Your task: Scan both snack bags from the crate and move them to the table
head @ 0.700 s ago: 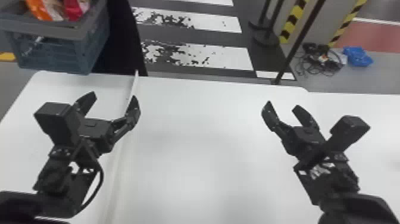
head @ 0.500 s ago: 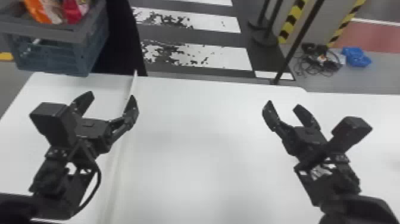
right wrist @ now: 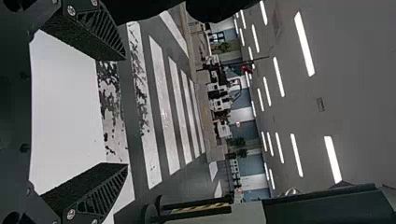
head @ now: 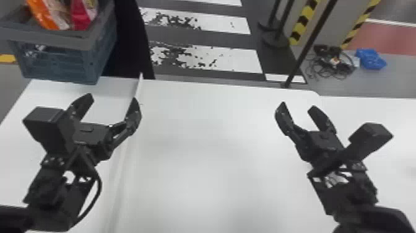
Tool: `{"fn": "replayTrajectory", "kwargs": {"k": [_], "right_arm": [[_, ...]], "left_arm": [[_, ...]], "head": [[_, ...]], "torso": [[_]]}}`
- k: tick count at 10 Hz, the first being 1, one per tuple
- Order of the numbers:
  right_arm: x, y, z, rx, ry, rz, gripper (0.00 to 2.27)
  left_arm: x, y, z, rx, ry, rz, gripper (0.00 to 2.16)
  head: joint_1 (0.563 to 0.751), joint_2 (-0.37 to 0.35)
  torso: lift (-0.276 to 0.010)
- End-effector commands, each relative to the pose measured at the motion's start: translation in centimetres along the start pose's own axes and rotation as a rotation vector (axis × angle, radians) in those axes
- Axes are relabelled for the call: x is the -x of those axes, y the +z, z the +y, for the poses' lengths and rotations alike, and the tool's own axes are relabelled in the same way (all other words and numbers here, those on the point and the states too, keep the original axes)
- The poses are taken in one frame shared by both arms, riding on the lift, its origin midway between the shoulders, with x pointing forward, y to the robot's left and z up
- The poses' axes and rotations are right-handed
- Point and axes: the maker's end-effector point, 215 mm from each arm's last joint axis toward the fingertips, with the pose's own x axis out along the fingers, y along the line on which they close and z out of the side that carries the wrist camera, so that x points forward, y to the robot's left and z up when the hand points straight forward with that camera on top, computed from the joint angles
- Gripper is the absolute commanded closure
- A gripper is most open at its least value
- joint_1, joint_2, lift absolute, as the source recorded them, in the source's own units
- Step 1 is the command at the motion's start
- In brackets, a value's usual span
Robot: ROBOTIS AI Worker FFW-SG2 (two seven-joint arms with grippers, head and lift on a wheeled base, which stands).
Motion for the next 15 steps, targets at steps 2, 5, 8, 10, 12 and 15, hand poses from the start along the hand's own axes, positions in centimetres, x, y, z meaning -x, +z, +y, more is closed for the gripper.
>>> {"fn": "replayTrajectory", "kwargs": {"k": [2,5,8,10,12,15], "right_arm": [[0.0,0.1,0.0,0.0,0.0,-0.002,0.12],[-0.1,0.0,0.1,-0.001,0.003,-0.001,0.12],[-0.1,-0.1,0.1,-0.003,0.003,0.001,0.12],[0.2,-0.2,0.0,-0.001,0.0,0.004,0.12],[0.7,0.2,0.3,0.002,0.003,0.001,0.12],[1.1,0.3,0.3,-0.007,0.003,-0.003,0.12]], "left_arm": [[0.0,0.0,0.0,-0.003,0.001,0.0,0.08],[0.2,-0.3,0.6,-0.005,0.012,0.005,0.08],[0.5,-0.7,1.0,-0.001,0.019,0.013,0.08],[0.9,0.1,0.9,0.002,0.019,-0.004,0.08],[1.6,2.5,0.5,0.001,0.012,-0.042,0.08],[4.7,7.7,2.0,-0.036,0.096,-0.121,0.08]], "head": [[0.695,-0.141],[0.695,-0.139],[0.695,-0.131],[0.695,-0.128],[0.695,-0.129],[0.695,-0.129]], "torso": [[-0.087],[-0.087],[-0.087],[-0.087],[-0.087],[-0.087]]}}
